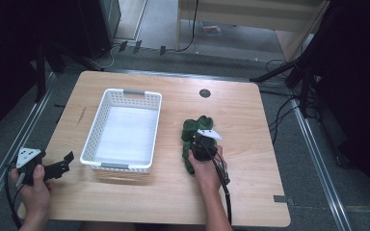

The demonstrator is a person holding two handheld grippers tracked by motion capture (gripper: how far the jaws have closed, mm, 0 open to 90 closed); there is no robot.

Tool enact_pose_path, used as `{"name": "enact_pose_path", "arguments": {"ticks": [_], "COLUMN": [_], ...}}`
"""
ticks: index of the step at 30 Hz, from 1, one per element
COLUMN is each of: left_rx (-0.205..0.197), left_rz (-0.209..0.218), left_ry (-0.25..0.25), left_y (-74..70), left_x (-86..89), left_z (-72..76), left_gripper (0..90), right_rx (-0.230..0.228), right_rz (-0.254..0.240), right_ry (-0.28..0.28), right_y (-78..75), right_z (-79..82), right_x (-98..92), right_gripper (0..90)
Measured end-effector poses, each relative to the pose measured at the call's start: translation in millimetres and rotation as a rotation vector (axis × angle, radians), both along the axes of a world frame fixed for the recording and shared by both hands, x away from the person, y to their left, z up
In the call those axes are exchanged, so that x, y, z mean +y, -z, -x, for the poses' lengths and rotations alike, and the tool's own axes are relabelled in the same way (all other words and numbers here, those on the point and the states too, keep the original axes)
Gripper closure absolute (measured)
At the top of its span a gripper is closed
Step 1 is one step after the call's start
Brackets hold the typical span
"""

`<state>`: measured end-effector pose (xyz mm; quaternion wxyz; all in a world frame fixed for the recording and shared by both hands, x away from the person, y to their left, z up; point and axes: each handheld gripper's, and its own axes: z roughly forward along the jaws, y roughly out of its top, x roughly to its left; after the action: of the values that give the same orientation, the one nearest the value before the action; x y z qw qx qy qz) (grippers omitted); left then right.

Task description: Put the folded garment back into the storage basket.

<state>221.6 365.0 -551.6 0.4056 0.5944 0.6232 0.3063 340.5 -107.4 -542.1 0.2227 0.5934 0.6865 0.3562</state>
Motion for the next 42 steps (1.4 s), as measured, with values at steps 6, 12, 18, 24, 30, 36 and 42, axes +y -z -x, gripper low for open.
{"name": "enact_pose_path", "arguments": {"ticks": [6, 12, 18, 24, 30, 36, 42], "left_rx": [0.003, 0.003, 0.003, 0.000, 0.000, 0.003, 0.004], "left_rz": [0.001, 0.003, 0.002, 0.004, 0.004, 0.003, 0.001], "left_ry": [0.000, -0.002, -0.001, 0.000, 0.000, 0.001, 0.004], "left_y": [0.0, 0.0, 0.0, 0.1, 0.1, 0.1, 0.0], "left_x": [0.2, 0.2, 0.5, 0.7, 0.7, 0.2, 0.5], "left_z": [-0.2, -0.3, -0.2, -0.2, -0.2, -0.3, -0.3], "left_gripper": [0.0, 0.0, 0.0, 0.0, 0.0, 0.0, 0.0], "right_rx": [0.009, -0.015, -0.068, -0.085, -0.096, -0.107, -0.123], "right_rz": [-0.008, -0.033, -0.037, -0.051, -0.064, -0.078, -0.083], "right_ry": [0.046, 0.054, 0.023, 0.012, 0.005, 0.007, -0.001], "right_y": [-10.9, -30.2, -57.3, -76.8, -88.8, -100.9, -114.7], "right_z": [3.8, 8.1, 11.4, 12.1, 12.9, 12.2, 10.9], "right_x": [-3.2, -4.6, 3.4, 11.6, 17.1, 19.8, 23.8], "right_gripper": [74.8, 74.8, 74.7, 74.6, 74.6, 74.6, 74.6]}}
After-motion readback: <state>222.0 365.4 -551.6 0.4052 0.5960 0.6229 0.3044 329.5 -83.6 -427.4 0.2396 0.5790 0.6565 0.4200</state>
